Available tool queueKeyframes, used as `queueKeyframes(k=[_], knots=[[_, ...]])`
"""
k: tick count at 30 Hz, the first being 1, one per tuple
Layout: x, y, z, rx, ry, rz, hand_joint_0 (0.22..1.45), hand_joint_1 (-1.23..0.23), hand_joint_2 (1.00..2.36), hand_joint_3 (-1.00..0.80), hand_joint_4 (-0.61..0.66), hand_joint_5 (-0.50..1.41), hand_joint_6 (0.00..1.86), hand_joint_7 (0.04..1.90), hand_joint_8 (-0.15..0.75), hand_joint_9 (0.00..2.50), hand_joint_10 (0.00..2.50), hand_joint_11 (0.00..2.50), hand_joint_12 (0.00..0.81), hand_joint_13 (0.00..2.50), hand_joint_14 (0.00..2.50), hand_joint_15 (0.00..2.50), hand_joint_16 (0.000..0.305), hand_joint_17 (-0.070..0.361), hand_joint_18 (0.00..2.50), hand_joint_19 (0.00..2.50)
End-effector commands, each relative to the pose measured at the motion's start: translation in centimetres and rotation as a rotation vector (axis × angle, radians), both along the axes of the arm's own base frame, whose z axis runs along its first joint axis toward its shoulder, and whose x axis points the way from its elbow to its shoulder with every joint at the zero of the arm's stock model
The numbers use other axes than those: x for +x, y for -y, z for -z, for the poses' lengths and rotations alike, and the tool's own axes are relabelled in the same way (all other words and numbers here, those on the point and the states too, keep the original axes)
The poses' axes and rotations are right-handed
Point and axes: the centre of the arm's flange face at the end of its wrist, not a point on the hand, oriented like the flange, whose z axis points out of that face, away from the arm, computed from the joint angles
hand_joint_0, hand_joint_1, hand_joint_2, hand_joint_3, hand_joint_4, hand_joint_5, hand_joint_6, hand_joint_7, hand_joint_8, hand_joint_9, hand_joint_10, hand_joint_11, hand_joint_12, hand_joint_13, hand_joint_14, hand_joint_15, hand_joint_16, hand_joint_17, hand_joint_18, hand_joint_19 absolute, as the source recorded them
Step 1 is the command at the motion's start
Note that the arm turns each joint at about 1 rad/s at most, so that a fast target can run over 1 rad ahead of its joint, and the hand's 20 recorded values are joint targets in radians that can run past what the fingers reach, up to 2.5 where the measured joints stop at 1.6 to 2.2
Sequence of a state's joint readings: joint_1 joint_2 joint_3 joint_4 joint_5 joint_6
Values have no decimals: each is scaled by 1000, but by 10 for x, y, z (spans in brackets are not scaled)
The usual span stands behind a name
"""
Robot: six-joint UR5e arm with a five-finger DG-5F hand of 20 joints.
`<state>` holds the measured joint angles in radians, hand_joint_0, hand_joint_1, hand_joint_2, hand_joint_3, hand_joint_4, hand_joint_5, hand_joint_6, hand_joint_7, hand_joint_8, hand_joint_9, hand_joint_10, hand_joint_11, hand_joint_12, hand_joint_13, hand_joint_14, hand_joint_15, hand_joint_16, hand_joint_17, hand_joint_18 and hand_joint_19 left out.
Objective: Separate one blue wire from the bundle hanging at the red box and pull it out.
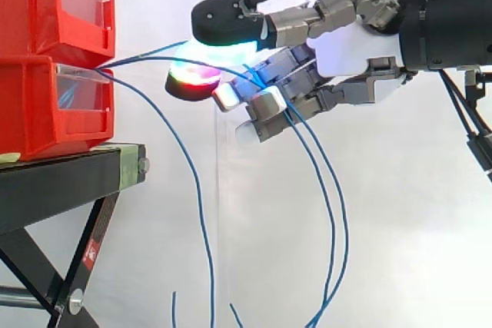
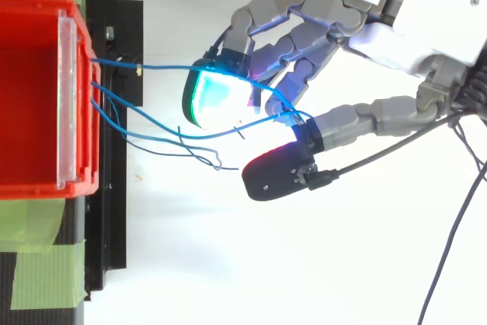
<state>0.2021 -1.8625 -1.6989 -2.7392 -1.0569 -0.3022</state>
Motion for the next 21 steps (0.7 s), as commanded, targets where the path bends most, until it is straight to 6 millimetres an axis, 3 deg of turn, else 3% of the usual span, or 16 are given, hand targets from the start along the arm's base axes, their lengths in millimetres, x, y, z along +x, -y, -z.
queueKeyframes(k=[1,2,5,21], knots=[[0,0,-1,0,2,0,593,-780,1004,-445,270,-241,846,894,363,809,17,1115,413,1315,22,1204,60,134,740,548],[0,0,0,0,0,0,591,-694,1006,-432,268,-233,844,892,370,856,16,1104,414,1349,21,1211,59,133,762,563],[0,0,1,-1,-3,0,597,-659,1008,-415,267,-226,843,886,377,904,16,1125,404,1368,21,1214,59,133,790,573],[0,0,1,-19,-14,4,638,-683,1018,-276,224,-220,878,872,377,958,16,1148,404,1404,21,1226,58,130,820,577]])
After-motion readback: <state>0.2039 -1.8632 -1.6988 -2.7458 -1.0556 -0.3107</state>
